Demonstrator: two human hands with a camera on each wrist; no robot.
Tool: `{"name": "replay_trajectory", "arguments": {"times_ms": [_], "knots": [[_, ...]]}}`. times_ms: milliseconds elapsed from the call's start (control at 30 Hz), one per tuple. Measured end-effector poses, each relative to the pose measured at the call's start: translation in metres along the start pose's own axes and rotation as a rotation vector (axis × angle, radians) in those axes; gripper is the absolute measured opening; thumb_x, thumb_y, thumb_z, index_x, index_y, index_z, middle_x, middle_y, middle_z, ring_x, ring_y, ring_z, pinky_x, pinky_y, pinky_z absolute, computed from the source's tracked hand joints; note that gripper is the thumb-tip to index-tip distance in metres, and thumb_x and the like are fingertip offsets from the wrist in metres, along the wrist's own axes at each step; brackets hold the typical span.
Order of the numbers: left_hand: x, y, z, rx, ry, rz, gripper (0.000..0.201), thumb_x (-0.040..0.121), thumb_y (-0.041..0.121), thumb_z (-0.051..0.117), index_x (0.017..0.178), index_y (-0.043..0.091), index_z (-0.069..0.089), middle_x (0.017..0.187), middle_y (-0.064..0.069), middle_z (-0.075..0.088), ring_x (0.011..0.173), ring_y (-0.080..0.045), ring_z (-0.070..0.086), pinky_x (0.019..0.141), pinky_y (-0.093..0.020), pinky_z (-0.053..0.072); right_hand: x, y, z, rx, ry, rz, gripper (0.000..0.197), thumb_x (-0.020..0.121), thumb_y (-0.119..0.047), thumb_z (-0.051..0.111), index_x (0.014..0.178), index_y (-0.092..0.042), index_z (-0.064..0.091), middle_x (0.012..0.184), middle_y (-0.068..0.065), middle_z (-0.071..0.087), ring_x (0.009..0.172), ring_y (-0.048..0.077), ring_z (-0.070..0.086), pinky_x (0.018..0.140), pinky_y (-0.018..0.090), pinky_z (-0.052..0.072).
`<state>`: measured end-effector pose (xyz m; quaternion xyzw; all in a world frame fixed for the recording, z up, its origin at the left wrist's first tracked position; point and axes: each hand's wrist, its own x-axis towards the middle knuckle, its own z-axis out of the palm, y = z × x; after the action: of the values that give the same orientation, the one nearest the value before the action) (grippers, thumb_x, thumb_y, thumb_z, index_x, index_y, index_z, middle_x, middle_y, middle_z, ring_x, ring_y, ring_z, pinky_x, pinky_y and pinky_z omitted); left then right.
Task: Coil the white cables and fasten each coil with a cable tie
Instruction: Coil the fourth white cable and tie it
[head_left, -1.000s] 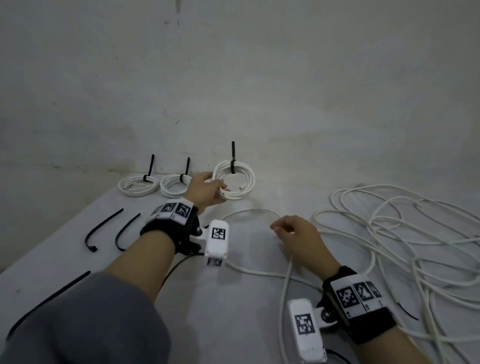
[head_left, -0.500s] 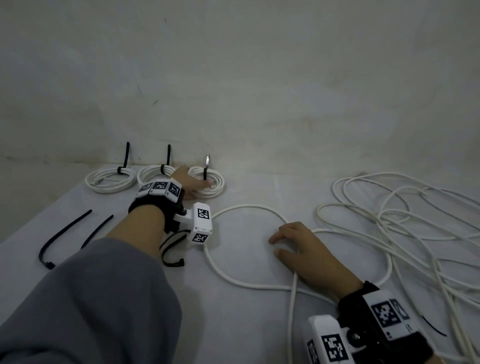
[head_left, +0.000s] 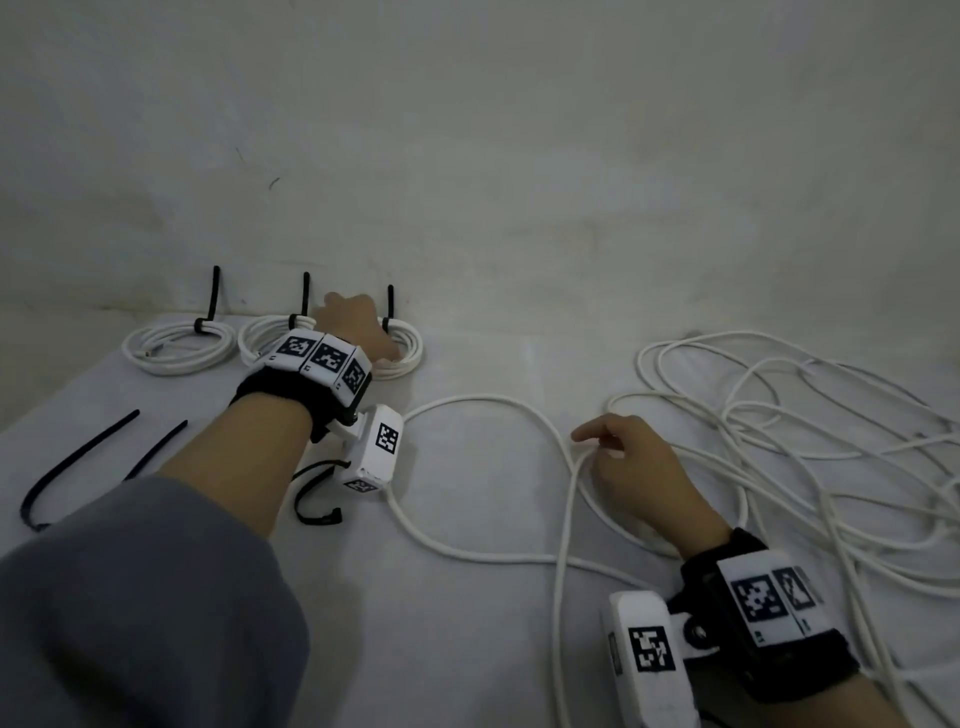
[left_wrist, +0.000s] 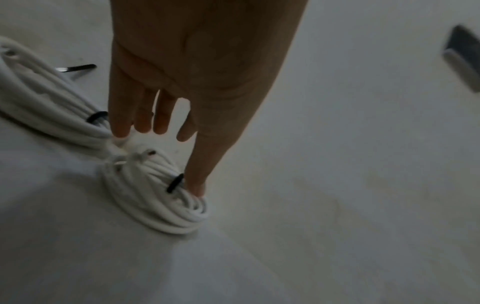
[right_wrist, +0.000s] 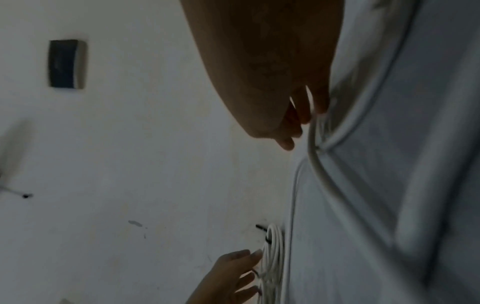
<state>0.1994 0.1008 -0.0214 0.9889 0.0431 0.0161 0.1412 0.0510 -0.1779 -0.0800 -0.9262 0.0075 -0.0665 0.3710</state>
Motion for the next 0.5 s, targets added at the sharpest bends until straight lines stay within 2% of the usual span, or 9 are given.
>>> {"name": "replay_trajectory", "arguments": {"times_ms": [67,167,233,300,400,500], "knots": [[-0.004,0.008,0.000,-0.083,-0.054,0.151,0.064,0.077,0.037,0.074,0.130,0.011,0.049,0.137,-0.015,0.044,0.124,-0.031,0.045,0.100,-0.036,0.038,0.000,0.004,-0.009,-0.128,-0.117,-0.033,0.034,0.084,0.006,0.049,0.102,-0.018,0.065,0.107,0.003,0.046,0.100,0.016,0.047,0.078,0.020,0.034],[-0.022,0.018,0.013,-0.041,-0.237,0.273,0.062,0.079,0.038,0.072,0.132,0.015,0.049,0.136,-0.006,0.049,0.124,-0.024,0.047,0.100,-0.031,0.038,-0.004,0.002,-0.016,-0.225,-0.152,-0.115,0.021,0.080,-0.009,0.069,0.093,-0.024,0.064,0.100,0.001,0.051,0.098,0.019,0.051,0.088,0.030,0.041],[-0.034,0.024,0.024,0.038,-0.299,0.277,0.063,0.081,0.035,0.071,0.135,0.015,0.046,0.137,-0.007,0.048,0.124,-0.025,0.047,0.100,-0.032,0.038,-0.008,-0.002,-0.020,-0.205,-0.117,-0.166,0.018,0.079,-0.012,0.071,0.087,-0.023,0.060,0.095,0.002,0.053,0.088,0.020,0.052,0.077,0.023,0.041],[-0.042,0.029,0.032,0.093,-0.290,0.288,0.060,0.081,0.029,0.072,0.134,0.014,0.047,0.137,-0.009,0.046,0.122,-0.026,0.048,0.098,-0.033,0.040,-0.008,-0.007,-0.029,-0.155,-0.035,-0.226,0.016,0.080,-0.010,0.070,0.085,-0.020,0.058,0.090,0.001,0.058,0.078,0.019,0.052,0.063,0.016,0.037],[-0.051,0.034,0.030,0.094,-0.283,0.300,0.051,0.083,0.015,0.069,0.131,0.013,0.051,0.133,-0.010,0.049,0.118,-0.026,0.051,0.092,-0.030,0.041,-0.006,-0.010,-0.054,-0.080,0.116,-0.283,0.016,0.078,-0.009,0.072,0.079,-0.020,0.061,0.078,-0.006,0.061,0.067,0.014,0.053,0.061,0.009,0.037],[-0.059,0.038,0.028,0.132,-0.285,0.331,0.045,0.083,0.002,0.061,0.125,0.015,0.057,0.127,-0.010,0.055,0.113,-0.025,0.054,0.085,-0.026,0.042,-0.005,-0.010,-0.086,-0.100,0.171,-0.328,0.016,0.077,-0.010,0.073,0.075,-0.020,0.061,0.073,-0.013,0.060,0.062,0.010,0.053,0.061,0.010,0.039]]}}
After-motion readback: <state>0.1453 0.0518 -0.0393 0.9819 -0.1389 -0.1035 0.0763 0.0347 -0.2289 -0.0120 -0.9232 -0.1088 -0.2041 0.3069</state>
